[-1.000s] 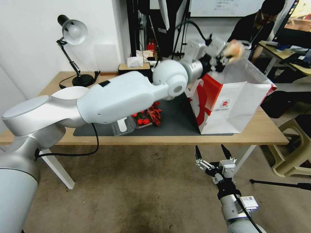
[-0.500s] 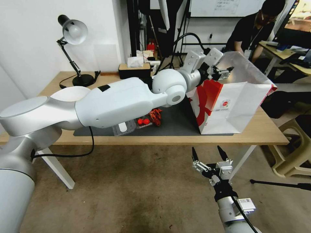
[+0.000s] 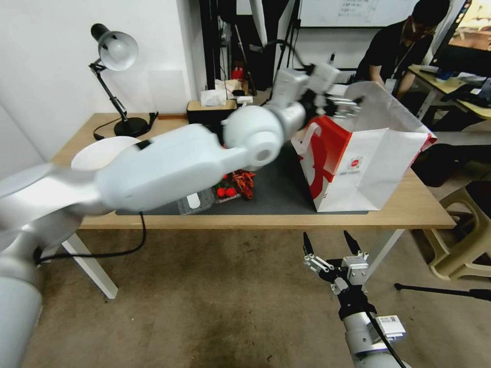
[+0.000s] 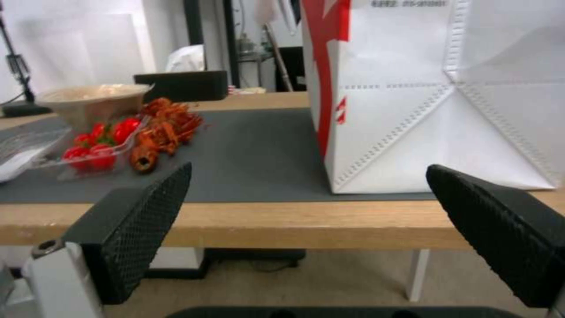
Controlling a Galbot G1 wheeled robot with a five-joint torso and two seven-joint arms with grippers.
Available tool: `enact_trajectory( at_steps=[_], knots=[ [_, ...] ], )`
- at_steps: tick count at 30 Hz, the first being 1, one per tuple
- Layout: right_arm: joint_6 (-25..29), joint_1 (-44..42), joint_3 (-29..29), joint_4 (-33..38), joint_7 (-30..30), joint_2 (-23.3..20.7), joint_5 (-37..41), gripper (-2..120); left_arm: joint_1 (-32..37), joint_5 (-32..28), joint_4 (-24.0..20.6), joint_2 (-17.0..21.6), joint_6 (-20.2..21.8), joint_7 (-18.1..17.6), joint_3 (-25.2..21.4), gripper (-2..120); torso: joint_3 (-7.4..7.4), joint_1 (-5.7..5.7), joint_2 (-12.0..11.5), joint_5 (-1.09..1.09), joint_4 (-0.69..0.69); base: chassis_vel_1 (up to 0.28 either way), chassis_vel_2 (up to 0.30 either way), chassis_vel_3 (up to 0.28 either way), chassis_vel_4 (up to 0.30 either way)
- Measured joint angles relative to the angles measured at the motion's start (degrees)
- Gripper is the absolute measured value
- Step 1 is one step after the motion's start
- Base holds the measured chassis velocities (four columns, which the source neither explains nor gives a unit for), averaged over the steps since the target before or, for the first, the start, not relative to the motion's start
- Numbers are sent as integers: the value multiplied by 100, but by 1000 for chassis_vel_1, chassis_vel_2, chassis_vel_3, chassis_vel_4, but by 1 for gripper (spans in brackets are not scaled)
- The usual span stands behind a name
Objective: Pick up the trash from the table and place it into the takeout bag.
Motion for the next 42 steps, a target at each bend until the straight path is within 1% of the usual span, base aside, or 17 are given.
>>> enact_trajectory(
  at_steps=[3, 4, 8, 9, 11, 12, 14, 15, 16, 17, 18, 21, 23, 24, 27, 35, 42],
  knots=[
    [-1, 10, -13, 12, -3, 72, -45, 100, 924, 24, -584, 760, -11, 46, -653, 100, 0, 0, 0, -2, 6, 0, 0, 0, 0],
    [-1, 10, -13, 12, -3, 72, -45, 100, 924, 24, -584, 760, -11, 46, -653, 100, 0, 0, 0, -2, 6, 0, 0, 0, 0],
    [-13, 40, -38, -38, -7, 105, -73, 100, 2520, 758, -1146, 1228, -14, -96, -1791, 100, 0, 0, 0, 1, 0, 0, 0, 0, 0],
    [-13, 40, -38, -38, -7, 105, -73, 100, 2520, 758, -1146, 1228, -14, -96, -1791, 100, 0, 0, 0, 1, 0, 0, 0, 0, 0],
    [-34, 45, -56, -39, -12, 108, -90, 100, 3866, 1552, -1409, 1346, -225, -201, -2770, 100, -1, 0, 0, 1, 3, 0, 0, 0, 0],
    [-34, 45, -56, -39, -12, 108, -90, 100, 3866, 1552, -1409, 1346, -225, -201, -2770, 100, -1, 0, 0, 1, 3, 0, 0, 0, 0],
    [-62, 58, -83, -28, -15, 87, -97, 100, 5312, 2424, -1670, 1436, -722, -169, -3645, 100, -1, 0, 0, 1, 7, 0, 0, 0, 0],
    [-61, 26, -58, -9, -15, 96, -120, 100, 5724, 2697, -1733, 1448, -928, -162, -3795, 100, -1, -1, 0, 7, 10, 0, 0, 0, 0],
    [-61, 26, -58, -9, -15, 96, -120, 100, 5724, 2697, -1733, 1448, -928, -162, -3795, 100, -1, -1, 0, 7, 10, 0, 0, 0, 0],
    [-44, -78, 17, 41, -15, 156, -168, 100, 6093, 2942, -1761, 1426, -1136, -172, -3865, 100, -1, -1, 0, 4, 9, 0, 0, 0, 0],
    [-20, -173, 92, 100, -15, 218, -209, 100, 6318, 3084, -1769, 1393, -1317, -225, -3870, 100, -1, -2, 0, -2, 1, 0, 0, 0, 0],
    [-12, -232, 154, 165, -15, 254, -233, 100, 6558, 3355, -1817, 1323, -1601, -396, -3968, 100, -1, -2, 0, 5, -5, 0, 0, 0, 0],
    [-13, -275, 193, 244, -15, 284, -243, 100, 6941, 3739, -1889, 1125, -1799, -689, -4173, 100, -1, -1, 0, 2, 0, 0, 0, 0, 0],
    [-13, -275, 193, 244, -15, 284, -243, 100, 6941, 3739, -1889, 1125, -1799, -689, -4173, 100, -1, -1, 0, 2, 0, 0, 0, 0, 0],
    [-11, -346, 230, 274, -25, 310, -263, 100, 7700, 4150, -1932, 786, -2076, -957, -4559, 100, 0, -1, -1, 1, 3, 0, 0, 0, 0],
    [-9, -354, 248, 277, -26, 286, -265, 100, 8717, 4482, -1933, 384, -2539, -770, -5045, 100, 0, -1, -1, 3, 3, 0, 0, 0, 0],
    [-9, -351, 217, 241, -33, 284, -276, 100, 8786, 4293, -1985, 364, -2462, -648, -5026, 100, 0, -1, 0, 3, 3, 0, 0, 0, 0]
  ],
)
